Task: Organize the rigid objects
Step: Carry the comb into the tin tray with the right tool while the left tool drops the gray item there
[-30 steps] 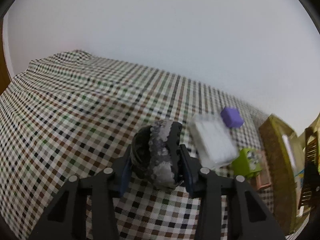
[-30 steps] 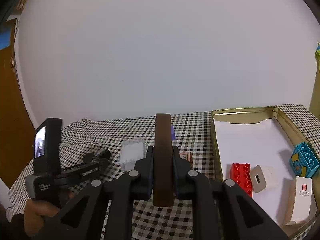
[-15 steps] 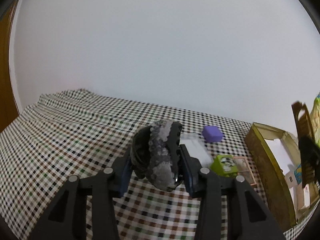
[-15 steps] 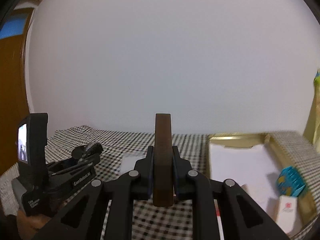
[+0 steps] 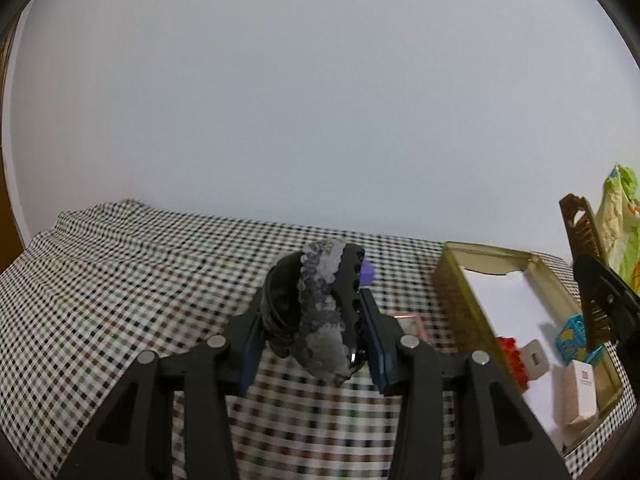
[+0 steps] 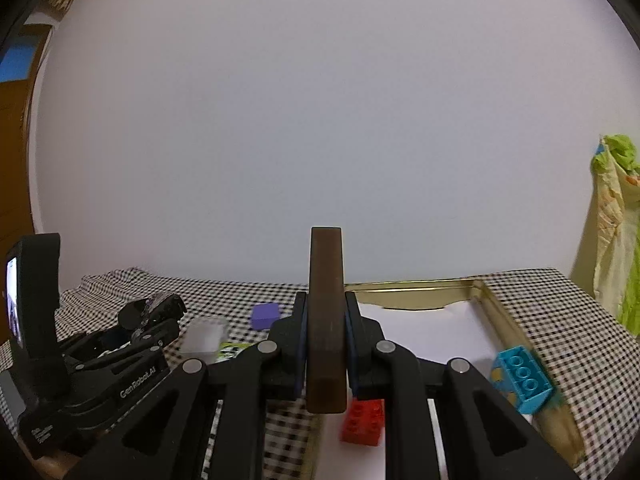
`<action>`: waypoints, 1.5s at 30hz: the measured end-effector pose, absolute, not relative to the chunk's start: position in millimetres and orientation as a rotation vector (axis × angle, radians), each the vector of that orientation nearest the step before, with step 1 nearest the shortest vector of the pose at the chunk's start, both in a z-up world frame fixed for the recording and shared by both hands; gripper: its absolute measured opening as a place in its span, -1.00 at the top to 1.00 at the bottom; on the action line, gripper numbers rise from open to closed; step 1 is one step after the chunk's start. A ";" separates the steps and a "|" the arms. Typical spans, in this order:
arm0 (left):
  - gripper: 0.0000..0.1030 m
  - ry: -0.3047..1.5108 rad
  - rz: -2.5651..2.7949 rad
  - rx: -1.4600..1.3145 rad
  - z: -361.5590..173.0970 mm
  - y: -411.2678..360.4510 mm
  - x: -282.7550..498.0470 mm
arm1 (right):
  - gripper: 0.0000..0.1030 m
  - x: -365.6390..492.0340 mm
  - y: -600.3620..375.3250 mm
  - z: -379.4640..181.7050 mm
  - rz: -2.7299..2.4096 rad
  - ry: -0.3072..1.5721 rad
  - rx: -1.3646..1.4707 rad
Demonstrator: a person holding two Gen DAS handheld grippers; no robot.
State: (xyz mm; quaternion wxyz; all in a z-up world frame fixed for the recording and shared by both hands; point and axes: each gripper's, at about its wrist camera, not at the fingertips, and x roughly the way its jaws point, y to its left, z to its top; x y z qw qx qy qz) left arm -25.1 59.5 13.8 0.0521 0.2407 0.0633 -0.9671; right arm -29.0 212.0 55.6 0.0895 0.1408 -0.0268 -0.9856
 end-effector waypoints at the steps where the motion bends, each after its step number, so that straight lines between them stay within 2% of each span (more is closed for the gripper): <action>1: 0.17 0.188 -2.949 0.729 15.2 63.4 -25.4 | 0.66 -28.8 215.9 56.5 -2.937 -0.086 0.416; 21: 0.17 0.128 -3.115 0.696 38.4 133.2 -34.4 | 0.66 -34.5 282.4 56.3 -3.065 -0.047 0.414; 35: 0.17 0.127 -3.187 0.789 30.0 171.2 -48.9 | 0.66 -51.8 317.9 41.7 -3.151 0.018 0.478; 45: 0.17 0.048 -3.206 0.869 18.7 198.2 -52.1 | 0.66 -62.8 325.3 30.9 -3.149 0.035 0.550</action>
